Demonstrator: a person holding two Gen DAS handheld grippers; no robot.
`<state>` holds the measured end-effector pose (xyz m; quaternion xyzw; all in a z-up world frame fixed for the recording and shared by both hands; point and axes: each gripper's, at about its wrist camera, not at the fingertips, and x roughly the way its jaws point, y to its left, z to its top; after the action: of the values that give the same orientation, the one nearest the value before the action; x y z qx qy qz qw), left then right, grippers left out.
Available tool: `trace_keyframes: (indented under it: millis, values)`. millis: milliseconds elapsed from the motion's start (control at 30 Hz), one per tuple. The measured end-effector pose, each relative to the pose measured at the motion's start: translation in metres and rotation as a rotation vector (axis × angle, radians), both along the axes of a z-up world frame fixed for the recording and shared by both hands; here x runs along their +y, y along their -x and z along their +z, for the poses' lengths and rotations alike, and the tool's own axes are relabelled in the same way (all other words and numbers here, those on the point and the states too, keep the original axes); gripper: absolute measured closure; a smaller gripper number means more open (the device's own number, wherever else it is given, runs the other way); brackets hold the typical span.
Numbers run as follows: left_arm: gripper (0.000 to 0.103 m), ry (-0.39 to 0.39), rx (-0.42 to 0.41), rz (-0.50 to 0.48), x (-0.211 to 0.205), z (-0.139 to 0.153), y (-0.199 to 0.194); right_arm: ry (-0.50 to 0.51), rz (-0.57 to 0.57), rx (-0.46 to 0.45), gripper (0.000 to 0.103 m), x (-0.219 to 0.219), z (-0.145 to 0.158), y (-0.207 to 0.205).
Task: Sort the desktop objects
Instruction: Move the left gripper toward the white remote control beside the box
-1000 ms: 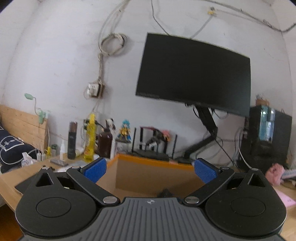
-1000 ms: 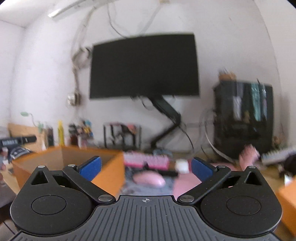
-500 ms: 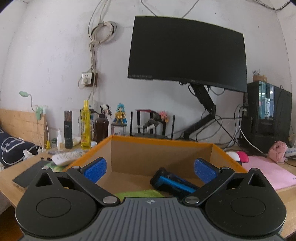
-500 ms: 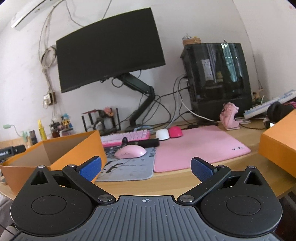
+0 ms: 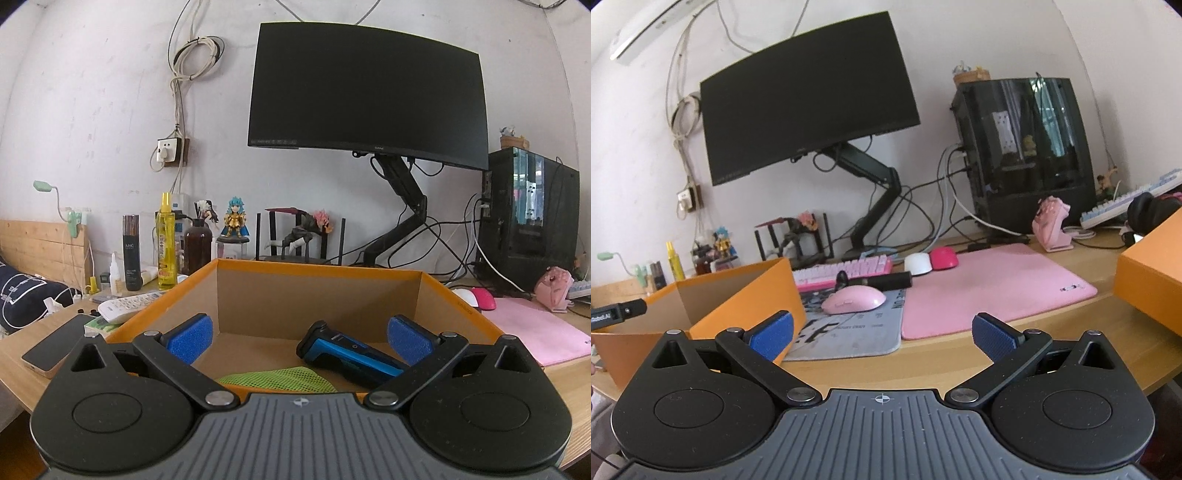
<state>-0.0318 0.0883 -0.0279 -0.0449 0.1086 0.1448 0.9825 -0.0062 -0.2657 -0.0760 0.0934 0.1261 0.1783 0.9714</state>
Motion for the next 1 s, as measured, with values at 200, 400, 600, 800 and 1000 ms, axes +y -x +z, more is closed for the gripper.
trace_keyframes:
  millis: [200,400,600,800,1000]
  values:
    - [0.0,0.016,0.012,0.015,0.006,0.002,-0.003,0.007,0.014,0.002,0.0,0.005,0.0,-0.002]
    - [0.0,-0.025,0.047,0.043,0.009,0.007,-0.009,0.014,0.041,0.005,0.0,0.01,0.002,-0.004]
    - [0.0,-0.034,0.045,0.039,0.018,0.019,-0.009,-0.006,0.088,0.028,0.0,0.018,0.002,-0.011]
    - [0.0,-0.036,0.031,0.045,0.033,0.033,-0.005,0.001,0.127,0.013,0.0,0.03,0.012,-0.009]
    - [0.0,-0.09,-0.041,0.071,0.059,0.06,0.005,-0.051,0.203,-0.002,0.0,0.049,0.019,-0.001]
